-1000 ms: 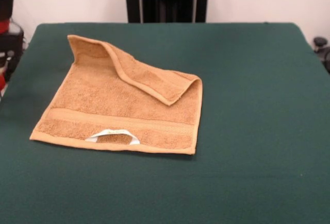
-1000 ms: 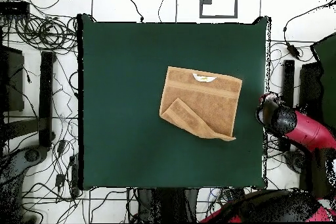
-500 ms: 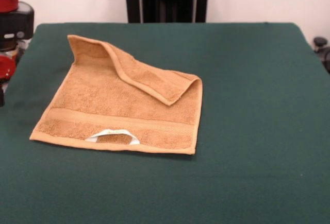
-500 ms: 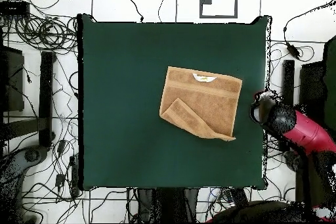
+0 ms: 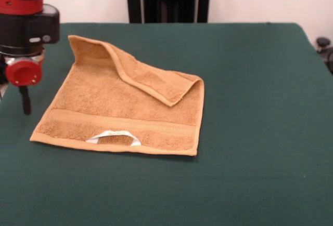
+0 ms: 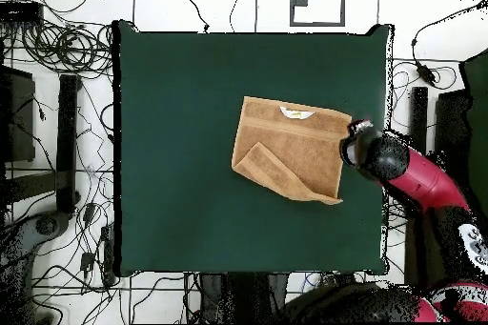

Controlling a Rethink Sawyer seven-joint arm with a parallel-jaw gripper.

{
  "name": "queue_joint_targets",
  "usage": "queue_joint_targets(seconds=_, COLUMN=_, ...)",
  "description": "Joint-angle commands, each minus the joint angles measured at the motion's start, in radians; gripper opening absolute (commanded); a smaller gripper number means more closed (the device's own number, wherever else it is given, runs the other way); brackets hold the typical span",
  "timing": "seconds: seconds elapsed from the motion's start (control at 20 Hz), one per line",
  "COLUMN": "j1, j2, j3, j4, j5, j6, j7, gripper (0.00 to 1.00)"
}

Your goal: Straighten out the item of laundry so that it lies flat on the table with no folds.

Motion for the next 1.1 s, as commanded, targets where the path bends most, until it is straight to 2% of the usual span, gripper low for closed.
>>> queue_joint_targets(seconds=0.05, j1=0.109, j2=0.057, j3=0.001, j4=0.110, j5=0.103, j6=0.049, j7=0.260, gripper=1.00)
queue_joint_targets(seconds=0.4, j1=0.183, j2=0.083, j3=-0.047, j4=0.102, j5=0.190, j6=0.018, j7=0.291, gripper=1.00)
queue_joint_targets(seconds=0.65, j1=0.202, j2=0.127, j3=-0.043, j4=0.100, j5=0.241, j6=-0.073, j7=0.295, gripper=1.00)
queue_joint_targets(seconds=0.8, j1=0.256, j2=0.142, j3=-0.099, j4=0.074, j5=0.290, j6=-0.006, j7=0.321, gripper=1.00)
queue_joint_targets(seconds=1.1, j1=0.300, j2=0.145, j3=-0.153, j4=0.084, j5=0.405, j6=0.146, j7=0.389, gripper=1.00)
